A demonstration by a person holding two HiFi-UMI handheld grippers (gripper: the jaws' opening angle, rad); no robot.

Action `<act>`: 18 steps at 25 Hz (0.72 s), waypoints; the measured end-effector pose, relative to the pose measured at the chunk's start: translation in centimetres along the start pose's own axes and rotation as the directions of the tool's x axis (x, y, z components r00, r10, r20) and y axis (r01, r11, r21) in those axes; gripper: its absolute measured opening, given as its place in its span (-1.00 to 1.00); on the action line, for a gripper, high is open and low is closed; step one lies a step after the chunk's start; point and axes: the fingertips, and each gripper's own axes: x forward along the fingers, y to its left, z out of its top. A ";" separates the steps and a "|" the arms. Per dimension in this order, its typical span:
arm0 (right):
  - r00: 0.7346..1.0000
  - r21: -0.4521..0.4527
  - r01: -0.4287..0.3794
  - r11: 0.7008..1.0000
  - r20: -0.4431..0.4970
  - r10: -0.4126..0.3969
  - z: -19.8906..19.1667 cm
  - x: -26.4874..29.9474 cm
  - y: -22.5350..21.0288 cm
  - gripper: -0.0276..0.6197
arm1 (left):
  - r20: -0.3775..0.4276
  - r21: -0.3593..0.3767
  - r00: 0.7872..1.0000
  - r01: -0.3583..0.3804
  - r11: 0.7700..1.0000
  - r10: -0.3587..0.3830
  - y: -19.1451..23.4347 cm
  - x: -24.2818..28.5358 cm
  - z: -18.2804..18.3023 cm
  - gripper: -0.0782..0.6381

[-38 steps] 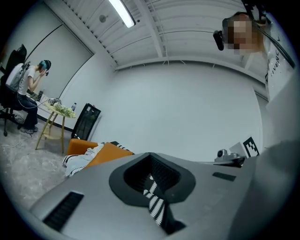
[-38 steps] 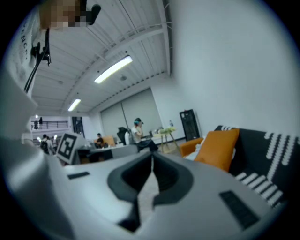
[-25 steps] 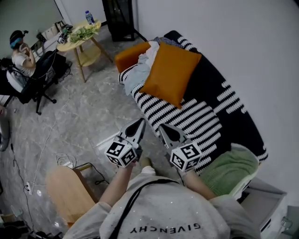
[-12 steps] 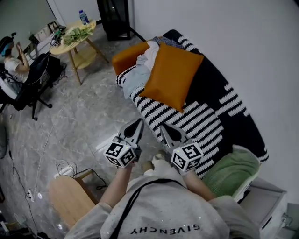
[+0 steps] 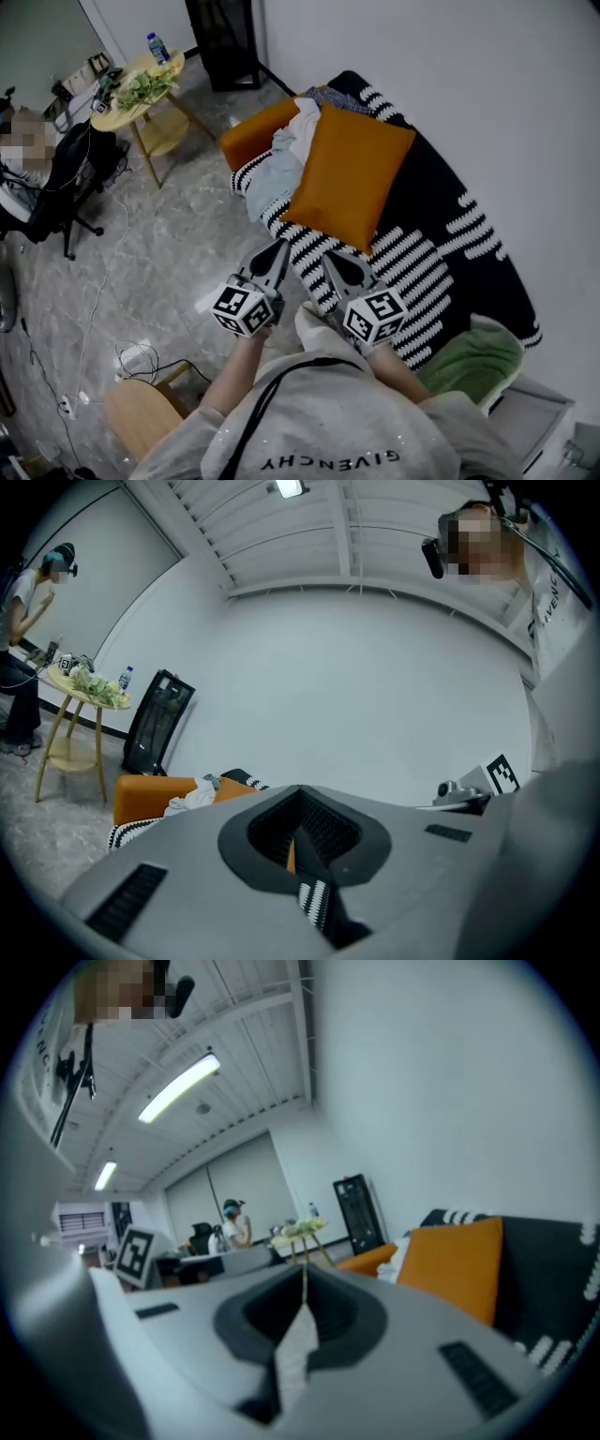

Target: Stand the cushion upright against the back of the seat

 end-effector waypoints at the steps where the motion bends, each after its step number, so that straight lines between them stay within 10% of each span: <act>1: 1.000 -0.001 0.000 1.000 0.001 0.000 0.6 0.8 -0.8 -0.86 | -0.001 0.002 1.000 0.001 1.000 -0.001 0.6 1.1 0.4 -0.71; 18: 0.996 0.044 0.085 0.995 0.017 -0.086 5.9 8.2 -13.7 -0.86 | -0.043 -0.013 0.997 0.070 0.997 -0.070 5.9 17.2 1.6 -0.71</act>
